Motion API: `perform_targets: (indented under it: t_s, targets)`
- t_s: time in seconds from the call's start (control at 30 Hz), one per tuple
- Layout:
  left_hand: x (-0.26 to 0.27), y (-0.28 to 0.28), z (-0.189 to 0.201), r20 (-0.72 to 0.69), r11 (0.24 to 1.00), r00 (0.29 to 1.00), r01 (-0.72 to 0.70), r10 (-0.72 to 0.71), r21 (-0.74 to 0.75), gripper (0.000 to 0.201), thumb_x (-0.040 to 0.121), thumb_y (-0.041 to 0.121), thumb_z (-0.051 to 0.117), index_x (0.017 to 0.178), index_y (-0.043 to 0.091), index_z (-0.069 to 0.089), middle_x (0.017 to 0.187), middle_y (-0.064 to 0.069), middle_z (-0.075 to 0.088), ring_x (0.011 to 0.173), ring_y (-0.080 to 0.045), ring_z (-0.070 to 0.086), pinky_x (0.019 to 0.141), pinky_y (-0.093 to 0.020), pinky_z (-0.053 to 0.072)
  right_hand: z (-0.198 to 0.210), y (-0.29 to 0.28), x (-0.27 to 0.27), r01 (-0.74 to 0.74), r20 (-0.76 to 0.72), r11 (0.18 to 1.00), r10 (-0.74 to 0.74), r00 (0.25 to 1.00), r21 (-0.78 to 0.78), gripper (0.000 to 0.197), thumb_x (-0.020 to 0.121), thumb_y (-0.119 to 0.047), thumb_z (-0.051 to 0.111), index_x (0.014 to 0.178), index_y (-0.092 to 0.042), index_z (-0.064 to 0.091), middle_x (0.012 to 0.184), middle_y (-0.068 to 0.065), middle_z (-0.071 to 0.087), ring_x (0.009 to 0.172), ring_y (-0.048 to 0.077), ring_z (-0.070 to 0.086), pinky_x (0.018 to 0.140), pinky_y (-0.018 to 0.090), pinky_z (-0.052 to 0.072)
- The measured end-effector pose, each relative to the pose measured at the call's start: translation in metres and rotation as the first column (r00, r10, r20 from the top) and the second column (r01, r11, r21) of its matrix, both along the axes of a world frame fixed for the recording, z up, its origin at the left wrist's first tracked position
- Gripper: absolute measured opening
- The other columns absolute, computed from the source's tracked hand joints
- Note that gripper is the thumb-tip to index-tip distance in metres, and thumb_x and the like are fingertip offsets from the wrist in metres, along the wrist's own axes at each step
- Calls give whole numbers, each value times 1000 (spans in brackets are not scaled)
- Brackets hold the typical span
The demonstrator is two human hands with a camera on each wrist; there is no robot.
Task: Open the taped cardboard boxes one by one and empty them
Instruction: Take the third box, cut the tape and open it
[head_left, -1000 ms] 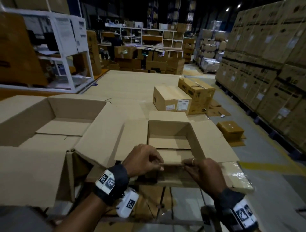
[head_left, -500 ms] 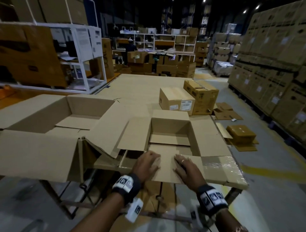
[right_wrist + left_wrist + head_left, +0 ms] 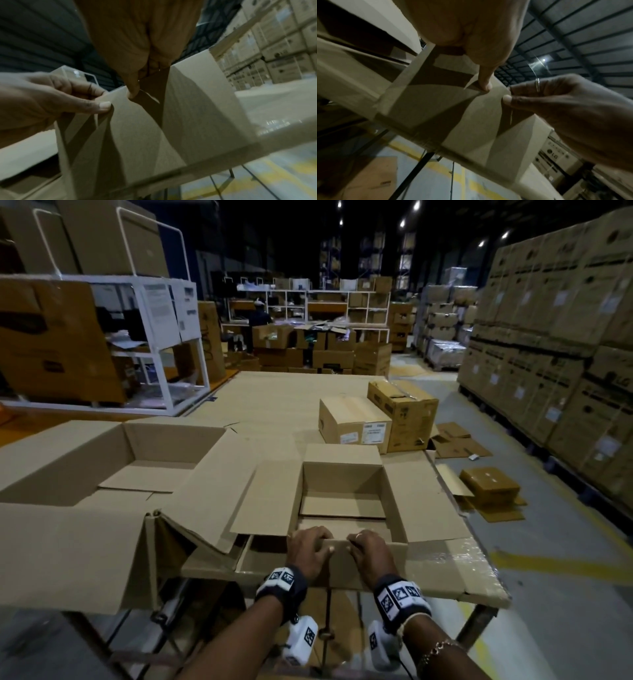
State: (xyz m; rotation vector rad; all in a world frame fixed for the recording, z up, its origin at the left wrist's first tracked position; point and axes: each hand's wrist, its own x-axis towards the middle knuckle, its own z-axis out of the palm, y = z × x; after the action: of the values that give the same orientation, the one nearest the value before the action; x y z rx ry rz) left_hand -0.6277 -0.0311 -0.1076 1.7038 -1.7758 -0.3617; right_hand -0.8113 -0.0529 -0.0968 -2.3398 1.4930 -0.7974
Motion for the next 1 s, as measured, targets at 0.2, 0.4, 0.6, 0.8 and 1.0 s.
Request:
perform_targets:
  t_s: [0.2, 0.4, 0.6, 0.8, 1.0]
  targets:
    - [8, -3, 12, -41, 997, 996, 76, -74, 35, 10, 81, 31, 70, 91, 29, 71, 89, 16, 69, 87, -9, 60, 84, -31, 47, 15, -9, -22, -97, 1, 992, 98, 995, 85, 19, 91, -29, 64, 99, -18, 78, 97, 1, 74, 91, 17, 65, 84, 32, 50]
    - [29, -1, 13, 56, 987, 986, 155, -158, 49, 20, 95, 34, 59, 104, 22, 72, 102, 4, 73, 94, -18, 62, 82, -30, 47, 11, -15, -64, -115, 32, 978, 111, 993, 174, 22, 96, -33, 60, 109, -25, 75, 99, -9, 72, 91, 7, 64, 83, 32, 53]
    - [22, -6, -9, 86, 988, 993, 89, -78, -128, 6, 90, 25, 62, 84, 26, 65, 81, 10, 67, 78, -14, 58, 73, -29, 32, -10, -25, -58, -39, -5, 999, 39, 999, 14, 24, 95, -34, 60, 106, -22, 77, 94, -4, 75, 88, 15, 68, 76, 28, 52]
    - [17, -7, -22, 58, 985, 998, 33, -23, -167, 4, 92, 26, 59, 89, 29, 60, 86, 12, 63, 84, -15, 58, 81, -34, 42, -13, -24, -57, -32, 78, 998, 36, 996, -52, 26, 93, -39, 59, 101, -24, 78, 85, -10, 73, 80, 8, 66, 72, 33, 54]
    - [25, 29, -2, 47, 971, 998, -16, 28, -239, 24, 90, 41, 62, 113, 37, 56, 116, 16, 54, 108, -4, 47, 94, -26, 36, -3, 6, -71, 24, 155, 994, -8, 988, -107, 24, 91, -27, 70, 114, -25, 71, 118, -14, 61, 109, 5, 53, 93, 29, 44]
